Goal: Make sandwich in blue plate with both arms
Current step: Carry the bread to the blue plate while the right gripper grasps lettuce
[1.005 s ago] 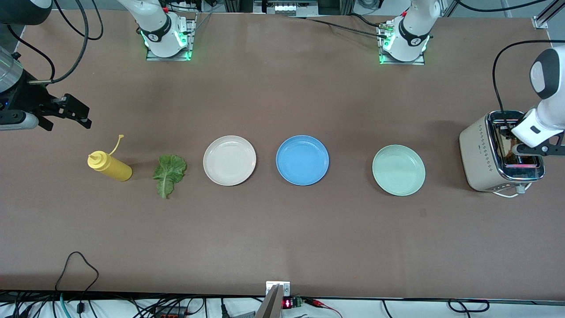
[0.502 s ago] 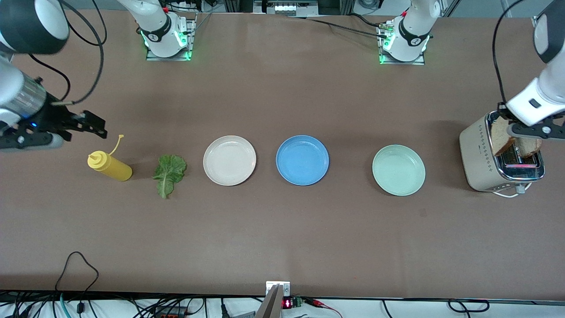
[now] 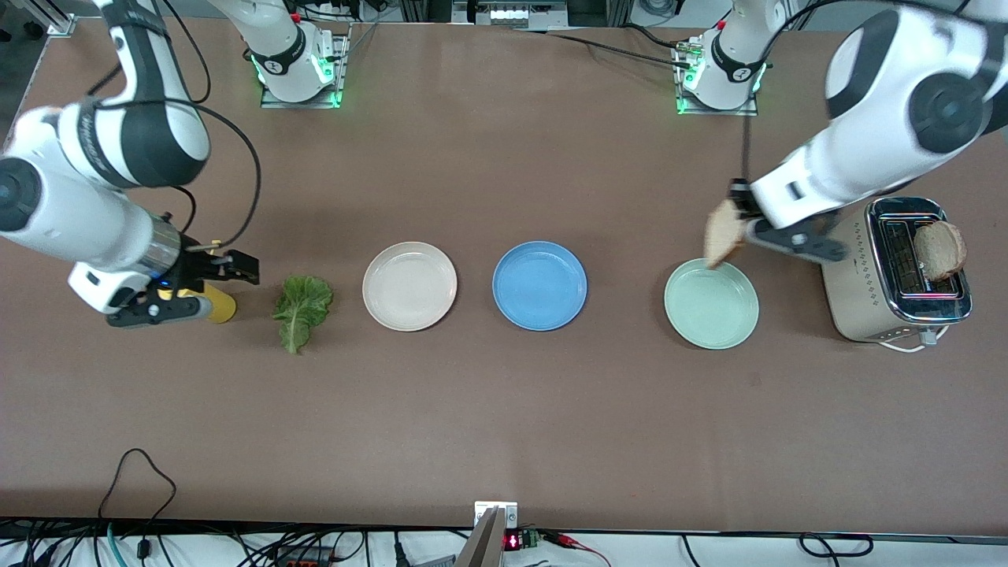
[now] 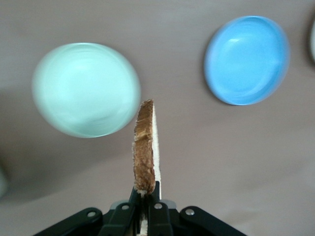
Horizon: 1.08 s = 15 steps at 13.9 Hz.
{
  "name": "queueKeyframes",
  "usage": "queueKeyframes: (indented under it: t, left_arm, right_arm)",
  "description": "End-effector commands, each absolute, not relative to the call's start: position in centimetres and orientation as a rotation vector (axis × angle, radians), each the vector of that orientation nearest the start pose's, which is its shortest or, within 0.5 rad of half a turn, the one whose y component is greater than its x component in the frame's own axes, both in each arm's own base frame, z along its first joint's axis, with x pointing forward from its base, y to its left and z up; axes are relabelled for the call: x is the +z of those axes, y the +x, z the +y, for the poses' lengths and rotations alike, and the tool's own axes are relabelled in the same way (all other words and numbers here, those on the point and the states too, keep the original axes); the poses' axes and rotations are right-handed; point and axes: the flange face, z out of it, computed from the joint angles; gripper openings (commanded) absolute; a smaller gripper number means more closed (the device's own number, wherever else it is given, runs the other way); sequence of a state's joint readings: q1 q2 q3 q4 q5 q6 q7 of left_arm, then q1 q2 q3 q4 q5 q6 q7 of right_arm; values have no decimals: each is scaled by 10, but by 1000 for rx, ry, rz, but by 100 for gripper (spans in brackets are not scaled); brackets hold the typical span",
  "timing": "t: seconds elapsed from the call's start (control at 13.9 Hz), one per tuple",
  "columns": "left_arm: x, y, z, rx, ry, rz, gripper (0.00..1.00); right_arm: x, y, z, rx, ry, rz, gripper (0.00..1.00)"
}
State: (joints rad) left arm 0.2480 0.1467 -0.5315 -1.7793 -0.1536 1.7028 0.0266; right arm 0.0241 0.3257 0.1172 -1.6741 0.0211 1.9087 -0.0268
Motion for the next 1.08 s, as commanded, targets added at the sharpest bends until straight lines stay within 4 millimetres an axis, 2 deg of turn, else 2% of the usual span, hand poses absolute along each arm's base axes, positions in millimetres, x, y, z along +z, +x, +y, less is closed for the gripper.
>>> queueKeyframes:
  t: [0.0, 0.07, 0.14, 0.29, 0.43, 0.57, 0.65, 0.86, 0.93, 1.0]
  left_arm:
    - [423, 573, -235, 534, -3399, 675, 0]
    - [416, 582, -261, 513, -3489, 692, 0]
    - [399, 590, -268, 510, -3573, 659, 0]
    - [374, 604, -279, 428, -3731, 710, 0]
    - [345, 607, -285, 398, -3884, 766, 0]
    - [307, 608, -284, 248, -3964, 733, 0]
    - [289, 605, -286, 226, -4003, 685, 0]
    - [260, 598, -291, 230, -4089, 584, 0]
    - [249, 593, -289, 277, -4093, 556, 0]
    - [241, 588, -285, 315, -4089, 535, 0]
  right_arm:
    - [359, 642, 100, 253, -3056, -256, 100]
    - [333, 643, 109, 296, -3051, -270, 100]
    - [313, 647, 113, 288, -3054, -259, 100]
    - [279, 653, 115, 263, -3064, -223, 100]
    - [244, 657, 116, 260, -3068, -231, 100]
    - [222, 663, 112, 201, -3105, -275, 100]
    - [213, 662, 111, 202, -3111, -284, 100]
    - [196, 667, 104, 202, -3131, -306, 100]
    - [195, 670, 103, 186, -3140, -330, 92]
    - [194, 671, 102, 184, -3157, -363, 76]
